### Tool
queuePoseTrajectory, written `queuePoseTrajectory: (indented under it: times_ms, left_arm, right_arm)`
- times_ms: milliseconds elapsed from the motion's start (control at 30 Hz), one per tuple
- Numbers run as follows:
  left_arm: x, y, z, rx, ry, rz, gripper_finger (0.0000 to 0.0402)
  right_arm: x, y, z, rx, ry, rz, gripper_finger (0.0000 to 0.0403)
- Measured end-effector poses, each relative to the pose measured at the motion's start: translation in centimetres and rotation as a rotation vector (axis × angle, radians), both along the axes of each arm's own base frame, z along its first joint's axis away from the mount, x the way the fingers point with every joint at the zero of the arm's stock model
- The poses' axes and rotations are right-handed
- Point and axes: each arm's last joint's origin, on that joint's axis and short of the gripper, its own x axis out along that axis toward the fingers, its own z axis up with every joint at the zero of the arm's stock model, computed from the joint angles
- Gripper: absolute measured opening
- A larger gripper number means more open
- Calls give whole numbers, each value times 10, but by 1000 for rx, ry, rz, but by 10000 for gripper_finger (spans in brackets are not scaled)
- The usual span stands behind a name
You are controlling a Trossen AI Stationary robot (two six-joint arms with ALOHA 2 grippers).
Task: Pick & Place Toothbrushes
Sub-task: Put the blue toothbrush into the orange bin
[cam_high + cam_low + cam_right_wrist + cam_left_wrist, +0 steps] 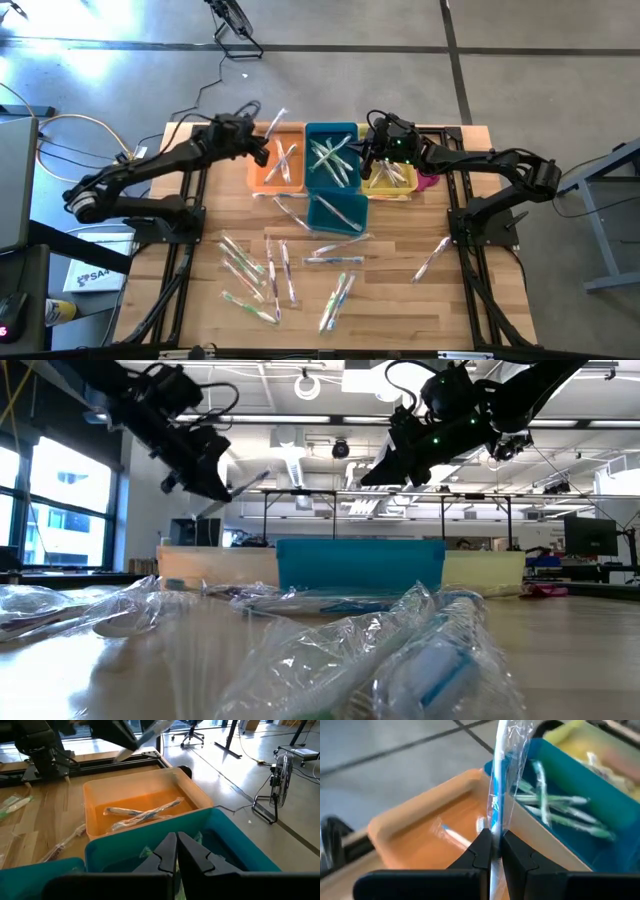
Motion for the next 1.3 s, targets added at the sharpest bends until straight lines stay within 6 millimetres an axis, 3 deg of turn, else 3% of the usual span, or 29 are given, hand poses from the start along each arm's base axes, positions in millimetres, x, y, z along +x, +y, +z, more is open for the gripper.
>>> queuePoseTrajectory:
  times_ms: [133,333,533,700,967,1300]
  left_arm:
    - [-14,9,-14,-120,-56,72,20]
    - [-17,5,-29,-193,-61,78,20]
    - [-12,3,-36,-219,-63,75,20]
    - [3,9,-43,-202,-102,60,20]
    - [20,12,-71,-227,-1,132,20]
    - [23,13,-83,-268,26,144,20]
  right_arm:
    - [0,0,-1,4,5,0,7]
    - [0,0,-1,6,10,0,7]
    - [0,0,-1,8,10,-4,7]
    - [1,0,-3,13,14,-4,7]
    - [3,-2,-10,26,38,-5,7]
    - [4,-3,-13,23,45,-4,7]
